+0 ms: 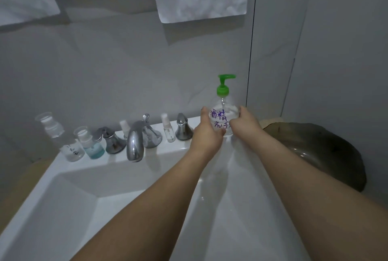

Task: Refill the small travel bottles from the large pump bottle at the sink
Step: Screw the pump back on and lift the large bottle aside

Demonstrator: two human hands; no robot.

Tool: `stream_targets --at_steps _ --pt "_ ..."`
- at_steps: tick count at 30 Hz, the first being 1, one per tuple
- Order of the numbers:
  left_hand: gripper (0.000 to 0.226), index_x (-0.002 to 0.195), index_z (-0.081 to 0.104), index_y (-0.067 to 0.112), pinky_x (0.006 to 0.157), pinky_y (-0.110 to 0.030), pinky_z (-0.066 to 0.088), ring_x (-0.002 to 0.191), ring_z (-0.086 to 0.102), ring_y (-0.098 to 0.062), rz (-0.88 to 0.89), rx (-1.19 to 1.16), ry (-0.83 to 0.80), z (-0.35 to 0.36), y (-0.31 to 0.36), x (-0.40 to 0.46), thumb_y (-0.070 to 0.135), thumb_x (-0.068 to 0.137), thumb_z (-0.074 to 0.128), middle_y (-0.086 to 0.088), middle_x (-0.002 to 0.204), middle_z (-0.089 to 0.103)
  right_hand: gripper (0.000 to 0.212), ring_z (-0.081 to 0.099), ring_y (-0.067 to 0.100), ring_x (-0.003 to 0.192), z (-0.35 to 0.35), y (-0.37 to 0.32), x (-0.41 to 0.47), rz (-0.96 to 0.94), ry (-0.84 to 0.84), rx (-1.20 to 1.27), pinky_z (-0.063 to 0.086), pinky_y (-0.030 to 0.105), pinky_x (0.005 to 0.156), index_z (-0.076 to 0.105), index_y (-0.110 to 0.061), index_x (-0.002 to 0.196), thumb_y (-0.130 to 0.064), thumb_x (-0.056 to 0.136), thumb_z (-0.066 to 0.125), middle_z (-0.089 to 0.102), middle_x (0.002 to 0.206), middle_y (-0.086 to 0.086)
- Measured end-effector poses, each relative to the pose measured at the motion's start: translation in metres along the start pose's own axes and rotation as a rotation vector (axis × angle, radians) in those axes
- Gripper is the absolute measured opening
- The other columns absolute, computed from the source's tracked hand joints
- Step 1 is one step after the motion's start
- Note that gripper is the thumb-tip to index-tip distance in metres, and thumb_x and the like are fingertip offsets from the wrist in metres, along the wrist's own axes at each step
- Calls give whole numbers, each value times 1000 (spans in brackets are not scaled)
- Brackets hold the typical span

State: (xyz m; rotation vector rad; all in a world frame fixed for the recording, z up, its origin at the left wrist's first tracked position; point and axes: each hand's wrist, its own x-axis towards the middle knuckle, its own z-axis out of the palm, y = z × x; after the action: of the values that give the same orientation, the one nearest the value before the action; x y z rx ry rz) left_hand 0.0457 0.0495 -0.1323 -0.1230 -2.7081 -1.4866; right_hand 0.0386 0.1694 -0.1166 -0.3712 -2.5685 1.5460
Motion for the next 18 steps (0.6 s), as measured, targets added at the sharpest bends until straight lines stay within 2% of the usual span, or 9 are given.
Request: stream_targets --at_steps 2,5,9,11,13,14,15,17,18 --pt "77 153 10 16 88 -25 42 119 54 -25 -29 41 -21 -5 7 -12 18 93 58 -6 134 54 41 55 32 108 -4 -6 -12 24 41 -2 43 32 80 48 -7 126 -5 84 47 58 119 14" --pt "64 149 19 15 84 -30 43 116 55 -31 -70 124 -89 -16 14 -32 18 94 52 -15 127 56 41 55 35 108 -6 -8 -31 21 58 -32 45 33 81 46 -3 124 -8 84 51 56 121 17" --pt "47 138 40 11 96 -30 40 126 48 -28 -67 442 -300 -48 26 -53 22 93 49 -12 137 51 40 53 35 110 -11 -15 -62 3 53 -93 41 31 79 46 -1 121 -9 83 55 52 124 20" --pt "50 141 41 21 111 -39 28 141 30 -31 -75 619 -355 -67 32 -62 28 91 47 -9 149 39 41 53 35 111 -14 -28 -77 -38 65 -117 41 31 81 47 -3 124 -10 84 54 52 126 19" --pt "49 139 44 26 114 -52 11 147 0 -41 -64 785 -376 -88 43 -74 27 90 41 -9 157 23 45 49 34 119 -14 -45 -88 -98 72 -147 41 34 91 46 -4 132 -8 87 52 48 134 18" --pt "44 133 49 20 113 -54 12 146 2 -44 -44 834 -383 -98 50 -80 21 91 38 -11 156 25 47 47 34 123 -13 -53 -93 -130 71 -166 40 34 96 44 -5 136 -8 89 50 45 137 17" --pt "38 123 56 11 110 -51 20 143 20 -43 -18 839 -376 -108 58 -89 14 90 37 -15 147 39 48 45 32 126 -12 -62 -98 -161 65 -194 38 34 100 42 -7 138 -8 91 49 42 141 15" --pt "28 101 65 6 90 -40 39 107 61 -32 56 770 -305 -136 67 -102 10 87 41 -15 109 66 49 44 28 129 -3 -81 -105 -233 45 -250 37 36 105 42 -11 139 -8 91 46 41 144 11" --pt "25 95 67 7 81 -35 43 90 65 -28 79 720 -262 -147 69 -104 11 85 44 -11 94 70 49 44 27 130 1 -89 -105 -260 40 -278 37 39 107 42 -12 139 -8 90 46 42 144 10"
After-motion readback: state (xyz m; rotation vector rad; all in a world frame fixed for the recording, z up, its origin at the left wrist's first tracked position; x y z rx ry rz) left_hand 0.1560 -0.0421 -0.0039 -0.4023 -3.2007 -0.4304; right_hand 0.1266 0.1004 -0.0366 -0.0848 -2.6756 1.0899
